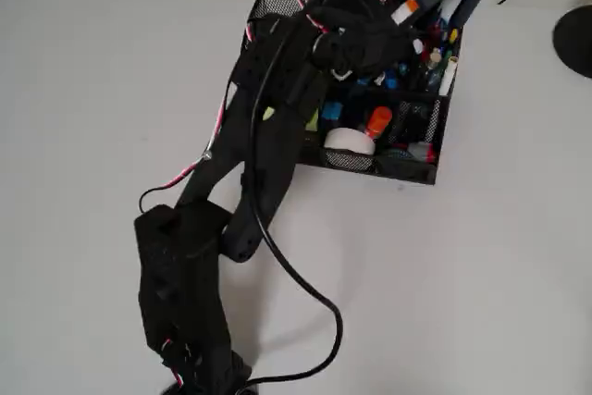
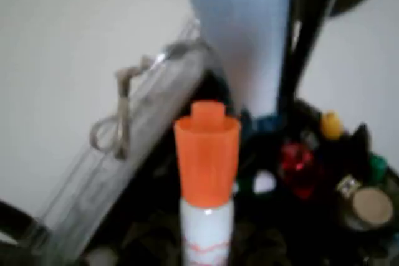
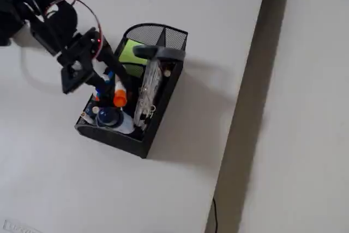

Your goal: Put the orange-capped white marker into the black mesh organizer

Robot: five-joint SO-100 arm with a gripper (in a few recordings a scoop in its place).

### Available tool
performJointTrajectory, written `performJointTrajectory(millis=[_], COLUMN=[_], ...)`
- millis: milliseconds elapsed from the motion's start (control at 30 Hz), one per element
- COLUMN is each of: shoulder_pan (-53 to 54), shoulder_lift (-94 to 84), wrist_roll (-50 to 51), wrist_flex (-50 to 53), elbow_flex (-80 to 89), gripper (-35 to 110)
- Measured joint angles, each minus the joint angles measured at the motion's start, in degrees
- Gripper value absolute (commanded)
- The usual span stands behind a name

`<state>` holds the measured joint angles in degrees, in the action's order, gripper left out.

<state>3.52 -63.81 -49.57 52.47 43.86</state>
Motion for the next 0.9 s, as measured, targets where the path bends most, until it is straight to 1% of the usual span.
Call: performJointTrajectory(millis=[67, 133, 200, 233, 300, 433, 467, 500, 633, 767, 900], shoulder_pan=[0.0, -0.1, -0.1, -0.1, -0.1, 0.1, 0.2, 0.3, 0.5, 1.7, 2.3], shoulder_lift=[0.7, 1.1, 1.4, 1.4, 1.4, 1.4, 1.4, 1.4, 1.5, 1.5, 1.0], wrist_roll=[0.7, 1.3, 1.8, 2.2, 3.0, 4.8, 5.3, 5.7, 5.9, 6.5, 8.4], wrist_flex=[0.6, 1.1, 1.5, 1.7, 1.8, 1.6, 1.3, 1.1, 0.9, 0.9, 3.0], elbow_flex=[-0.7, -1.2, -1.6, -1.6, -1.6, -1.6, -1.6, -1.6, -1.5, -1.5, -1.5], gripper=[16, 20, 29, 30, 29, 6, 1, 0, 1, 12, 15])
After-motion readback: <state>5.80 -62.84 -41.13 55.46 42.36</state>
